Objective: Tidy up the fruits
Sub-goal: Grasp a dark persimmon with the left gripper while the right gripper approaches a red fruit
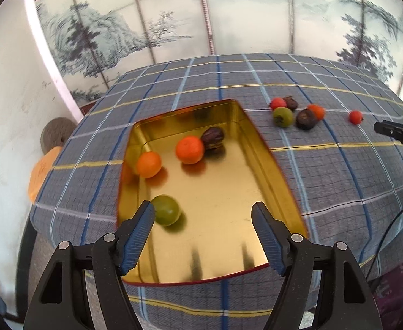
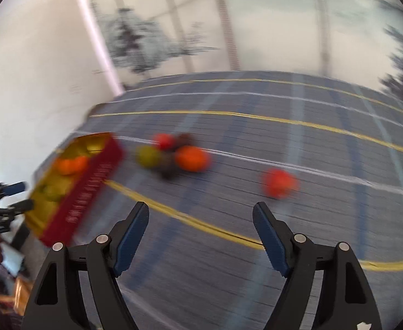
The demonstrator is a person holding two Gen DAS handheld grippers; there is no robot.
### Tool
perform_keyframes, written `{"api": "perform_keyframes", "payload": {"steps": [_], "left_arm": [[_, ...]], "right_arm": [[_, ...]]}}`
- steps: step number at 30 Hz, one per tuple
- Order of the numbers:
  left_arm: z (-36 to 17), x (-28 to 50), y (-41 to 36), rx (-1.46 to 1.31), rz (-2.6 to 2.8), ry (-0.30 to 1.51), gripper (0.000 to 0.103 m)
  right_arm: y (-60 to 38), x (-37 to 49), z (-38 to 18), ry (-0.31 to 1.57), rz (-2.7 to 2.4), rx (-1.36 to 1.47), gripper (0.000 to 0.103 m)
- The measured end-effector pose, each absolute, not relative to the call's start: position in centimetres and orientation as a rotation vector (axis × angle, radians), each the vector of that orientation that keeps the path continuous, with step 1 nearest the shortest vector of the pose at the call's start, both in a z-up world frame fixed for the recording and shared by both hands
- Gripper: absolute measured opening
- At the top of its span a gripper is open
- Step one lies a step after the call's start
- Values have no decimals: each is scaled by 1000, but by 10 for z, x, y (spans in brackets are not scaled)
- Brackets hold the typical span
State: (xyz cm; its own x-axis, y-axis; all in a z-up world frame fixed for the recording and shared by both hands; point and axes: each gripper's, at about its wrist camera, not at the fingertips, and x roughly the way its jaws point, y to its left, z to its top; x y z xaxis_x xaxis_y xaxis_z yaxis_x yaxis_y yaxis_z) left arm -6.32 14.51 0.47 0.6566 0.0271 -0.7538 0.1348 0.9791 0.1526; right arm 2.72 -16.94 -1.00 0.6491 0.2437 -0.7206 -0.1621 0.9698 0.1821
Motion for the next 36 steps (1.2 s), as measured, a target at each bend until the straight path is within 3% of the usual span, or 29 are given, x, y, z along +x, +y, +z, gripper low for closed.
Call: {"api": "perform_keyframes", "payload": {"steps": [15, 25, 36], "left_arm": [[20, -20, 52, 292, -273, 882, 73], [8, 42, -12, 383, -501, 862, 63], [-33, 114, -48, 622, -674, 971, 63]], "right_arm": [[-299, 24, -37, 888, -74, 239, 90], [-287, 21, -35, 867, 21, 218, 93], [-279, 19, -33, 857, 97, 201, 94]]}}
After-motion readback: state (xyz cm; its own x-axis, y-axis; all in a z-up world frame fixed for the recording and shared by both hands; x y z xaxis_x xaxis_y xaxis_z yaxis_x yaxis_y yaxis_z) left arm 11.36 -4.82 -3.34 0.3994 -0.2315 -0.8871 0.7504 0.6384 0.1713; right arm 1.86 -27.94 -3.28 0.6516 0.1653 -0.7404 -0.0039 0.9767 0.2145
